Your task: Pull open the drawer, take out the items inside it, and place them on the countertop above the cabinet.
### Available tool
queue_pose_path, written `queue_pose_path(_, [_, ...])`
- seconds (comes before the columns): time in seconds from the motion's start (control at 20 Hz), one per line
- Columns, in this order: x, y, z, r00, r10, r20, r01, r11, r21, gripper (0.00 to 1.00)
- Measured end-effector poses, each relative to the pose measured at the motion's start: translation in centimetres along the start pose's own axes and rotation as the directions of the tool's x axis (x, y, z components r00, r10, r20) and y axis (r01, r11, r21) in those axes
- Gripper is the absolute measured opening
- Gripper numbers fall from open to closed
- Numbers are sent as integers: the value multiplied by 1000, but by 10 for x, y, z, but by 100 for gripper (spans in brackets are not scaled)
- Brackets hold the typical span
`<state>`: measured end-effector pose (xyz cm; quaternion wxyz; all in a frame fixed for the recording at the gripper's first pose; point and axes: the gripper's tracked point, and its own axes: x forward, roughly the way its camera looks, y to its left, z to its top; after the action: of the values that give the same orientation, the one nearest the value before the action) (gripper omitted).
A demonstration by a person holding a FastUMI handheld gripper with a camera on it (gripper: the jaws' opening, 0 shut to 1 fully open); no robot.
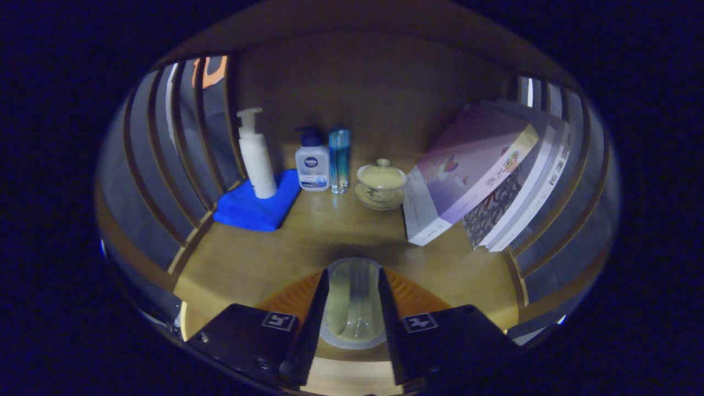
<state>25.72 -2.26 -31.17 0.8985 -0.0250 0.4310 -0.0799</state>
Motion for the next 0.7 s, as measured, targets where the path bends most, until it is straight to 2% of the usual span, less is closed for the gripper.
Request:
queue_pose_path(0.1, [-22, 7, -3, 999, 33, 36, -33, 999, -13, 74])
queue_pose_path(0.35, [-81, 31, -27, 985, 123, 119, -122, 992, -15, 92])
queue_pose_path(0.7, [-145, 44, -62, 951, 165, 262, -169, 986, -10, 93])
